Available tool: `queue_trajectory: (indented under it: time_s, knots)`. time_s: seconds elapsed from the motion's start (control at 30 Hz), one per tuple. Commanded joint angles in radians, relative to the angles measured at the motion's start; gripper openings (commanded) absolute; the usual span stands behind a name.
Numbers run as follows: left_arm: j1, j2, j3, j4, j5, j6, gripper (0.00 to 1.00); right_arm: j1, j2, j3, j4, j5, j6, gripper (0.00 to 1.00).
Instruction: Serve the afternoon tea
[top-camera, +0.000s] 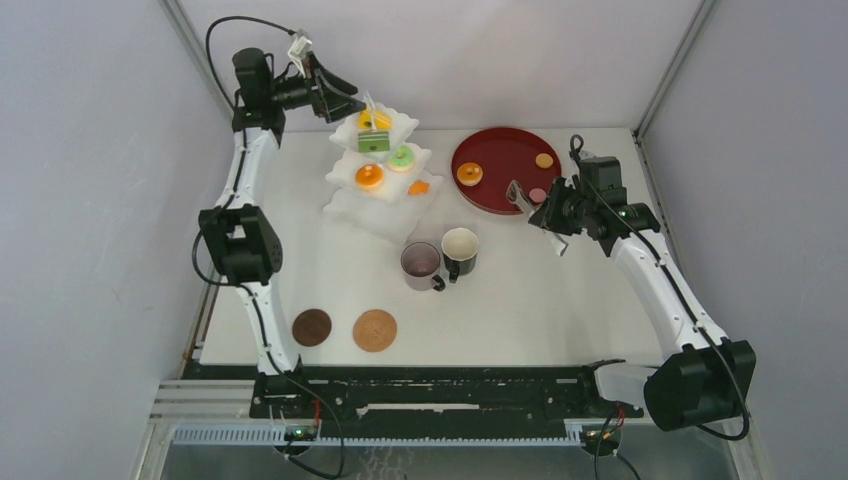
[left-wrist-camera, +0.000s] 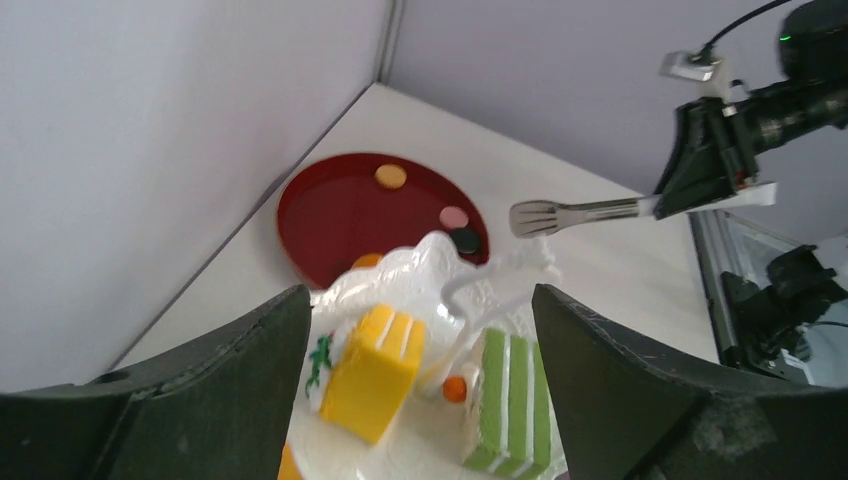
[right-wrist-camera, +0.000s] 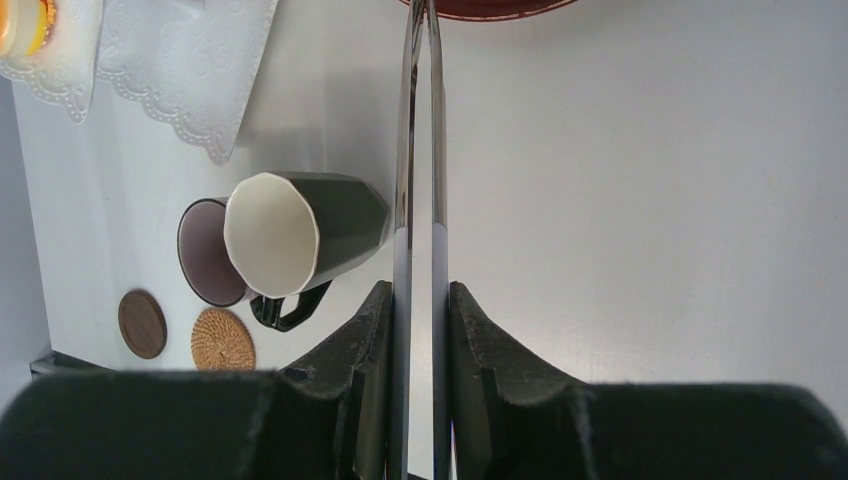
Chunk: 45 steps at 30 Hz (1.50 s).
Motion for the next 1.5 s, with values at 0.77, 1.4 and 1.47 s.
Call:
queue_trajectory:
  time_s: [0.77, 1.4, 1.47]
  knots:
    - [-0.039, 0.144, 0.130, 0.881, 0.232, -0.808, 0.81, 0.024, 0.053, 0.092, 0.025, 0.009, 0.013, 0.07]
    - [-0.038, 0.156, 0.110, 0.932, 0.226, -0.844, 0.46, 0.050, 0.075, 0.100, 0.025, 0.020, 0.022, 0.07]
    - [-0.039, 0.156, 0.111, 0.935, 0.224, -0.844, 0.43, 0.051, 0.075, 0.100, 0.025, 0.022, 0.022, 0.07]
